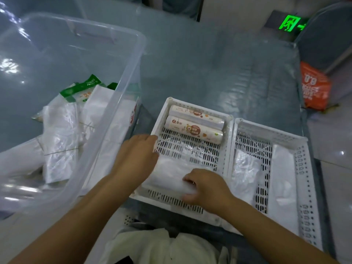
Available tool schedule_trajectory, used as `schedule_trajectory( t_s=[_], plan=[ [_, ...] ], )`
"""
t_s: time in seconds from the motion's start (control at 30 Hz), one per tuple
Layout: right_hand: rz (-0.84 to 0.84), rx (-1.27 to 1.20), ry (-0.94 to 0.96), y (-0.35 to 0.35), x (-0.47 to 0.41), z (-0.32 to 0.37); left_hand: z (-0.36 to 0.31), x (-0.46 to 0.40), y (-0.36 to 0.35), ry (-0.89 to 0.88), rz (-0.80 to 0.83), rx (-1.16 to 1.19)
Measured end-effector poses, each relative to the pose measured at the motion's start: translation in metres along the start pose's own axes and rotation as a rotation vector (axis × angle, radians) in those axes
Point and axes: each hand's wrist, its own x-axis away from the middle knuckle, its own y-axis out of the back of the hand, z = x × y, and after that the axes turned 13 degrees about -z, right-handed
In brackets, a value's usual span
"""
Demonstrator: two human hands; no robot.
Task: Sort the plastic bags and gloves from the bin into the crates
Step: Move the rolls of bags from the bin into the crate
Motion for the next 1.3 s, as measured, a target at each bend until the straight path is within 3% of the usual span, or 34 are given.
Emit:
schedule_trajectory(
  t_s=[0.1,0.17,0.23,0.33,0.4,0.47,0.73,1.03,1.17,1.3],
  plan=[
    [-0.179,-0.032,-0.119,0.028,-0.001,-0.014,0.000,0.002,-0.006,0.164,-0.214,0.246],
    [-0.333,-0.033,-0.210,0.044,-0.006,-0.027,0.001,0.004,-0.017,0.192,-0.167,0.358],
    [-0.461,-0.015,-0.286,0.057,-0.013,-0.039,-0.001,0.005,-0.033,0.043,0.043,0.333],
    [-0.574,-0.024,-0.373,0.067,-0.023,-0.052,-0.009,0.010,-0.064,-0.393,0.365,0.064],
    [-0.627,-0.025,-0.387,0.069,-0.026,-0.058,-0.010,0.011,-0.081,-0.580,0.444,-0.069],
    [-0.659,-0.033,-0.387,0.069,-0.028,-0.062,-0.008,0.010,-0.091,-0.636,0.446,-0.119],
    [-0.626,-0.066,-0.375,0.057,-0.030,-0.072,-0.011,0.003,-0.096,-0.572,0.364,-0.003],
    [-0.668,-0.090,-0.308,0.062,-0.041,-0.073,-0.023,0.002,-0.055,-0.405,0.304,-0.046],
    [-0.553,-0.094,-0.164,0.048,-0.058,-0.067,-0.019,0.005,-0.033,-0.325,0.269,-0.038],
    [-0.401,0.098,0.059,0.023,-0.075,-0.063,-0.018,0.012,-0.036,-0.344,0.363,-0.086]
  ],
)
